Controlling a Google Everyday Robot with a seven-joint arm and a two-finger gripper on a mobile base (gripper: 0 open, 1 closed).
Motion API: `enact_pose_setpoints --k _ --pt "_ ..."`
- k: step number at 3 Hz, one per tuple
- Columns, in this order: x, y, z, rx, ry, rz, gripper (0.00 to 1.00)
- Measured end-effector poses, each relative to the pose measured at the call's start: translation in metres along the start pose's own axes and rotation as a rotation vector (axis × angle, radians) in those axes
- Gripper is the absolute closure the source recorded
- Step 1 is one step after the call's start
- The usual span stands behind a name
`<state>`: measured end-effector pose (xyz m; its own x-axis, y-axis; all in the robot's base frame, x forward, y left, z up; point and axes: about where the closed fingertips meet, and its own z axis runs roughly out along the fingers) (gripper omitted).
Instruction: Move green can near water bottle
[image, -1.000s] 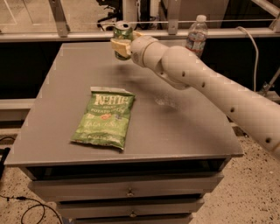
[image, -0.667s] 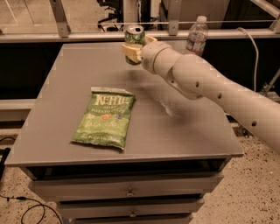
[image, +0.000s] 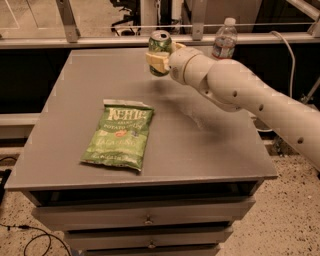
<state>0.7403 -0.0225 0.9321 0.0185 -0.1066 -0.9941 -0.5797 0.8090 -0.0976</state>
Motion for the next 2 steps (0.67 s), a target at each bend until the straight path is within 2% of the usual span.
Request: enact_pose_setpoints --k 1,2 --pt "-0.004 -0.029 -0.037 0.017 0.034 -0.027 1.00" --pt "-0.012 -0.064 -0.093 0.038 0.055 -0.041 1.00"
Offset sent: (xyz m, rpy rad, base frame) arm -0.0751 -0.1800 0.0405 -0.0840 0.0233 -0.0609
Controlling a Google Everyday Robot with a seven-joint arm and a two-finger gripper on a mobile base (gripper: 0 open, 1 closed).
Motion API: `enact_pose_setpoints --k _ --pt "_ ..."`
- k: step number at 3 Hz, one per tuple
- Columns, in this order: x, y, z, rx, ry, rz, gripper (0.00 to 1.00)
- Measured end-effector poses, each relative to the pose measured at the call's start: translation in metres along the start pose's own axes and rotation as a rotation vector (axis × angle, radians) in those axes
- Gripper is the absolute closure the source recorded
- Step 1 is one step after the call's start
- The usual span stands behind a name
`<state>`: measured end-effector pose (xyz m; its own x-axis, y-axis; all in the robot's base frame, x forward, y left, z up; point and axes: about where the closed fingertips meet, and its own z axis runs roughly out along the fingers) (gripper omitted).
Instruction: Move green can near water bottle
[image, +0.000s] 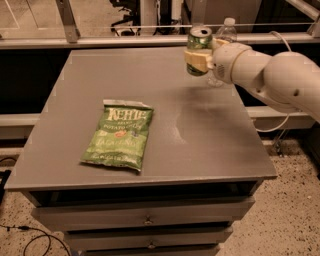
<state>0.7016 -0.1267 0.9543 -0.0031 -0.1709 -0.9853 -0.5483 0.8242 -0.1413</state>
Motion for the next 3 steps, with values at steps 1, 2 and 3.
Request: enact_pose_setpoints --k 1,2,3 --pt "-0.001 -0.011 -0.037 -0.019 0.007 0.020 1.00" --pt "0.004 -0.007 -0.067 -0.056 0.024 0.058 1.00" --pt "0.016 -0.009 -0.082 -0.065 0.025 0.076 1.00"
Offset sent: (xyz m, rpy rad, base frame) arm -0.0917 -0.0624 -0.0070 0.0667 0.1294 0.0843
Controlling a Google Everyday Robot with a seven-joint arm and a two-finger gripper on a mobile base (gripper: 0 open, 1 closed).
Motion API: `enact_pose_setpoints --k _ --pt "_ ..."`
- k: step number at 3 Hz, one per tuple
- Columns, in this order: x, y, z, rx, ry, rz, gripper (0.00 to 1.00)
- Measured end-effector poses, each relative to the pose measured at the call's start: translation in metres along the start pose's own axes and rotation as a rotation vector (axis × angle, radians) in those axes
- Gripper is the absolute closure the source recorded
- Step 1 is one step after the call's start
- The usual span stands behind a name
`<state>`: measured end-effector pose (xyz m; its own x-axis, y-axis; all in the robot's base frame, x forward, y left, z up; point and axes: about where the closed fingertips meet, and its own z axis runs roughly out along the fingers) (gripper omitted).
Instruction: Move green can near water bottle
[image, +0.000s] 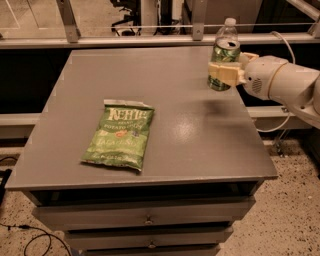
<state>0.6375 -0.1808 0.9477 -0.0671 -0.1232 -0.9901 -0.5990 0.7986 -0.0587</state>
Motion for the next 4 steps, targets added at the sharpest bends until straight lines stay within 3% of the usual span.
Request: enact_pose_setpoints --k 3,4 --pt "0.026 -0.051 0.001 0.061 -0.024 -0.049 1.00" --pt "0.036 -0.060 0.004 0.066 0.004 -0.044 0.84"
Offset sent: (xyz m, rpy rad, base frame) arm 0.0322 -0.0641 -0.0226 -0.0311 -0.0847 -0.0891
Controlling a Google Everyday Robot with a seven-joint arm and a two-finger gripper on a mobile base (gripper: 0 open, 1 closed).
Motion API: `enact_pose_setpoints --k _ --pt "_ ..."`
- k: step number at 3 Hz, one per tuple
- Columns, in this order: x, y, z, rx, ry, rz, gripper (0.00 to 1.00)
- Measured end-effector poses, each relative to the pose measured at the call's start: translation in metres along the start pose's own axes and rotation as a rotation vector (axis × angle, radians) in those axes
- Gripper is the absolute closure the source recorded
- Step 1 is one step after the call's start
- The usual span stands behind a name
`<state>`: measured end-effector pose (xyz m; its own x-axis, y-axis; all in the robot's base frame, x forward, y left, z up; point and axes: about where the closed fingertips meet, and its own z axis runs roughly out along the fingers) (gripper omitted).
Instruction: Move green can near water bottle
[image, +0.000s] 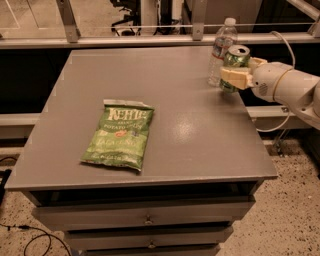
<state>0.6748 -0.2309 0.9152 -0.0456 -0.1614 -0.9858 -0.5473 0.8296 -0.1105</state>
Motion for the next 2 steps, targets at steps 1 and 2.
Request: enact_pose_setpoints --k 1,2 --pt "0.0181 -0.0060 0.0029 0.000 0.034 0.024 0.51" --pt "0.0261 -0.0067 0.0047 -0.001 0.043 0.037 0.29"
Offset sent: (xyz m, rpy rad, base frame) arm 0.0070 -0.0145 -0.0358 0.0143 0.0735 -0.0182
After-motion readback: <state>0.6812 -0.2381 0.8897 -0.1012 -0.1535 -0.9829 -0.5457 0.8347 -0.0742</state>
